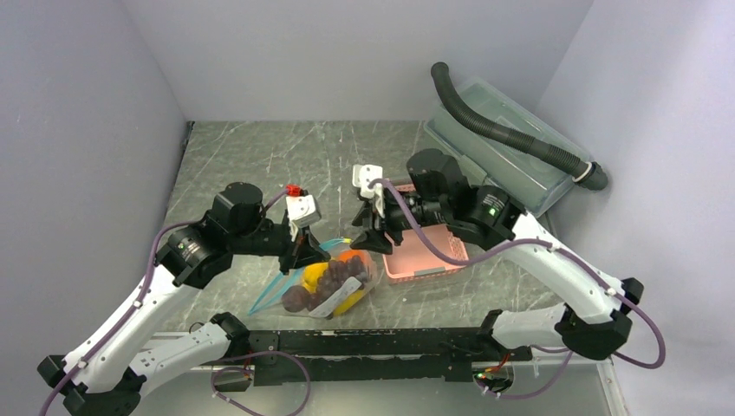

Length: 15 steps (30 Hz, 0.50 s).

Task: Place the food in the zip-top bag and seal the zipper
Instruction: Zip the zipper food storage bag at the center of the board.

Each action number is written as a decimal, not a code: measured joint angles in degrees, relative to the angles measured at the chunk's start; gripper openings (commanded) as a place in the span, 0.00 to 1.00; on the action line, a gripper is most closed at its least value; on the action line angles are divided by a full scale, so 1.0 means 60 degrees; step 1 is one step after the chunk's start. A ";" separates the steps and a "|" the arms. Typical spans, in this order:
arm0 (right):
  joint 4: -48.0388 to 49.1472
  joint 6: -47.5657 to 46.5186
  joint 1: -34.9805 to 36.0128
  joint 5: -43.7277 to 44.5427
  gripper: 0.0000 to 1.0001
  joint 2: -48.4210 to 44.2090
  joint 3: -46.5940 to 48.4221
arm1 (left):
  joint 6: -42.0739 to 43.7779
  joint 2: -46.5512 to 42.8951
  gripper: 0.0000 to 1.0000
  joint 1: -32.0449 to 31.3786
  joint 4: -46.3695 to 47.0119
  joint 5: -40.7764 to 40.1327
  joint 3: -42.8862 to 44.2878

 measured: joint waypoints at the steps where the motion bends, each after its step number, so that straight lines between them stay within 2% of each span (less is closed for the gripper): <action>1: 0.0237 -0.0080 0.0000 -0.0011 0.54 -0.0229 -0.0295 | 0.0004 -0.0007 0.00 0.0000 -0.0004 0.0055 0.0000; 8: 0.1752 -0.0546 -0.0018 -0.0295 0.60 -0.1384 -0.2033 | 0.0120 -0.0138 0.00 0.0000 -0.0080 0.0572 0.0055; 15: 0.2860 -0.0809 -0.0022 -0.0885 0.57 -0.1745 -0.2969 | 0.0219 -0.0146 0.00 0.0000 -0.0251 0.0980 0.0160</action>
